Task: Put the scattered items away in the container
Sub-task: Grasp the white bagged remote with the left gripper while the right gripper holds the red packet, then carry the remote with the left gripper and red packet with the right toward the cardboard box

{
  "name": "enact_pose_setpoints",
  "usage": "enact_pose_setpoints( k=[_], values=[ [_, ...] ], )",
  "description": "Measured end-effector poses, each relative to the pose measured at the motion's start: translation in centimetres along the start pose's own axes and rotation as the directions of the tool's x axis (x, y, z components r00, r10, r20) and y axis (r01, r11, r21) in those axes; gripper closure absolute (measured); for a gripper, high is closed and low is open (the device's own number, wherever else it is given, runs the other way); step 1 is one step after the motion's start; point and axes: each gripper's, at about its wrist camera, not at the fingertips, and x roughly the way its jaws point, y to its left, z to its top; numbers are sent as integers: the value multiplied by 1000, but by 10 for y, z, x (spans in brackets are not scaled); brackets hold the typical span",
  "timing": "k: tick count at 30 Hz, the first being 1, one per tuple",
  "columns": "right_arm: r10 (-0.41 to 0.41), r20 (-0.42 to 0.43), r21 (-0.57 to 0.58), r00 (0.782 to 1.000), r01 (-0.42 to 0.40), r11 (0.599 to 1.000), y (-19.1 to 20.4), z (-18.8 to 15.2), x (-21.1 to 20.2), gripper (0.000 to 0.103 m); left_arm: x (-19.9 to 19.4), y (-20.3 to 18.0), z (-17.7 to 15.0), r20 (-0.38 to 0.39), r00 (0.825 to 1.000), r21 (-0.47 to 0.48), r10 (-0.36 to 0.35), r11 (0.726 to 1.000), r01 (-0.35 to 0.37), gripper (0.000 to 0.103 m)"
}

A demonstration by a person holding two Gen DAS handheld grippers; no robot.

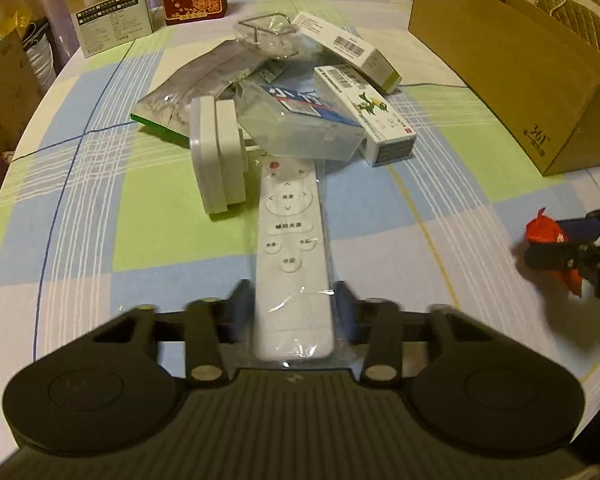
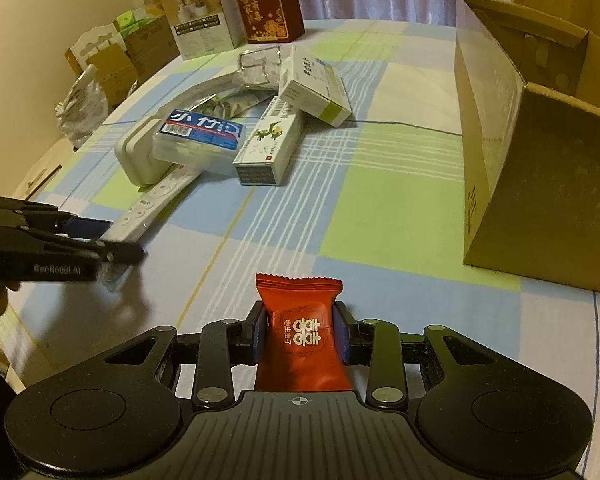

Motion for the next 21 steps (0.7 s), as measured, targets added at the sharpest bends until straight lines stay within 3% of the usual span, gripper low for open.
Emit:
enact_pose_setpoints(
  k=[12,21],
  values=[
    [5,4,-7,1000,-5,1000,5,-4,-4,66,-12,-41,-12,-6,1000,127,-9,992,10,69],
    [-2,-5,0,1000,2,1000,3,-3,-1,66,-9,-37,-12,14,1000,97,-20,995,18,62]
  ],
)
